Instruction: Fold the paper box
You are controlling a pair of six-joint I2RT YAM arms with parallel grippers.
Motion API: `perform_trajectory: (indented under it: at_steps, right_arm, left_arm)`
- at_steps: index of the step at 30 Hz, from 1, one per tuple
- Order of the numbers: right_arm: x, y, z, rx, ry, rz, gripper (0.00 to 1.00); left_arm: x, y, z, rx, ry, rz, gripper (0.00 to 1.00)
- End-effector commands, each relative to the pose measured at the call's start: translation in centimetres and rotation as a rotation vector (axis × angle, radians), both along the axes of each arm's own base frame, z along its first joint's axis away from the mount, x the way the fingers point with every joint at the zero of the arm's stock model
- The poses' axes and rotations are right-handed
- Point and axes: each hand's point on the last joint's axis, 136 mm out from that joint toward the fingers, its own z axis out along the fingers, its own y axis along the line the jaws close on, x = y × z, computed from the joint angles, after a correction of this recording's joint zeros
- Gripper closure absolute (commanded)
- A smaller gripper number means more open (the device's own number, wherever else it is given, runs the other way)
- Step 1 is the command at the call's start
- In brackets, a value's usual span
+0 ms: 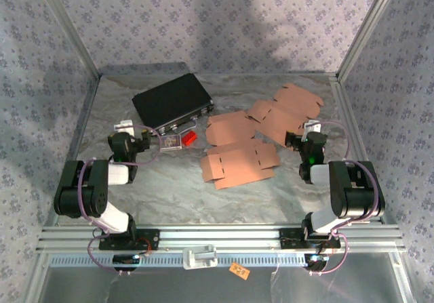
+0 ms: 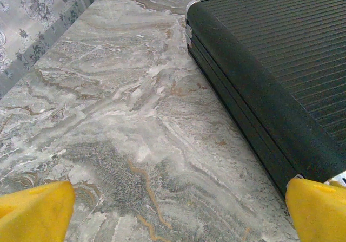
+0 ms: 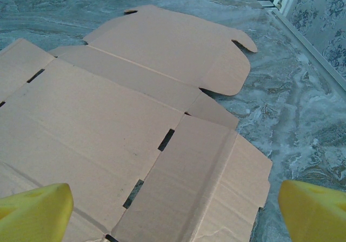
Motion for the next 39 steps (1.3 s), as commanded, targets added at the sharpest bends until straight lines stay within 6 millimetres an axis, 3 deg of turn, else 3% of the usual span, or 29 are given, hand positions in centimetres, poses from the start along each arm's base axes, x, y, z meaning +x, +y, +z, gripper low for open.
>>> perform_trajectory:
  at_steps: [1,5,8,11,15,17,18,19,21,22,23,24,27,29,30,33,36,39]
  right_arm:
    - [0.0,0.4,2.1,-0.028,-0.035,0.026,0.01]
    - [-0.9,1.1,4.7,-0.095,-0.071,0.016,0.01]
    - [-1.8,0.9,8.6,-0.125,-0.154,-0.026,0.01]
    - [-2.7,-0.1,13.9,-0.125,-0.247,-0.094,0.01]
    - [-3.4,0.0,24.1,-0.066,-0.328,-0.118,0.01]
    - [-3.7,-0.8,27.2,0.056,-0.319,-0.198,0.01]
    - [-4.6,-2.7,27.0,0.21,-0.279,-0.36,0.01]
    - [-6.3,-4.2,25.3,0.388,-0.176,-0.528,0.01]
    - [-11.3,-5.9,21.7,0.606,0.03,-0.821,0.02]
    - [-10.0,-5.4,21.1,0.666,0.074,-0.731,0.04]
    - [-7.8,-3.6,21.6,0.714,0.077,-0.535,0.03]
    - [-7.1,-2.8,22.2,0.71,0.068,-0.453,0.01]
    - [-8.7,-0.1,20.4,0.735,0.182,-0.454,0.04]
    - [-9.0,3.6,18.3,0.812,0.299,-0.356,0.05]
    - [-9.7,6.0,15.3,0.859,0.407,-0.315,0.05]
    - [-12.0,11.5,9.7,0.981,0.622,-0.218,0.2]
    - [-13.8,13.3,6.4,0.994,0.688,-0.213,0.23]
    - [-13.6,14.0,4.5,1.075,0.666,-0.196,0.24]
  left_arm:
    - [0.6,-0.9,2.2,0.036,-0.029,-0.016,0.0]
    - [-0.5,-0.8,4.9,0.097,-0.06,0.043,0.0]
    - [-1.4,-0.6,8.1,0.103,-0.135,0.092,0.0]
    - [-2.4,-0.7,12.3,0.127,-0.197,0.16,0.0]
    - [-3.2,-2.5,18.9,0.11,-0.281,0.203,0.0]
    - [-3.3,-3.2,21.6,0.042,-0.261,0.261,0.0]
    - [-3.4,-3.8,21.0,-0.064,-0.152,0.256,0.0]
    - [-3.5,-4.5,21.2,-0.198,-0.049,0.232,0.0]
    - [-4.1,-4.4,18.9,-0.476,0.082,0.339,0.0]
    - [-3.1,-6.4,17.9,-0.622,0.15,0.237,0.02]
    - [-2.6,-8.2,17.4,-0.708,0.185,0.158,0.16]
    - [-2.7,-9.9,17.1,-0.75,0.225,0.122,0.25]
    - [-4.9,-14.8,15.8,-0.727,0.374,0.026,0.28]
    - [-7.0,-18.3,14.5,-0.664,0.478,-0.065,0.28]
    - [-8.4,-19.9,13.3,-0.631,0.536,-0.108,0.27]
    - [-11.4,-24.1,9.7,-0.532,0.686,-0.201,0.31]
    - [-12.2,-26.3,6.6,-0.479,0.779,-0.214,0.36]
    - [-10.6,-27.3,5.2,-0.525,0.783,-0.196,0.38]
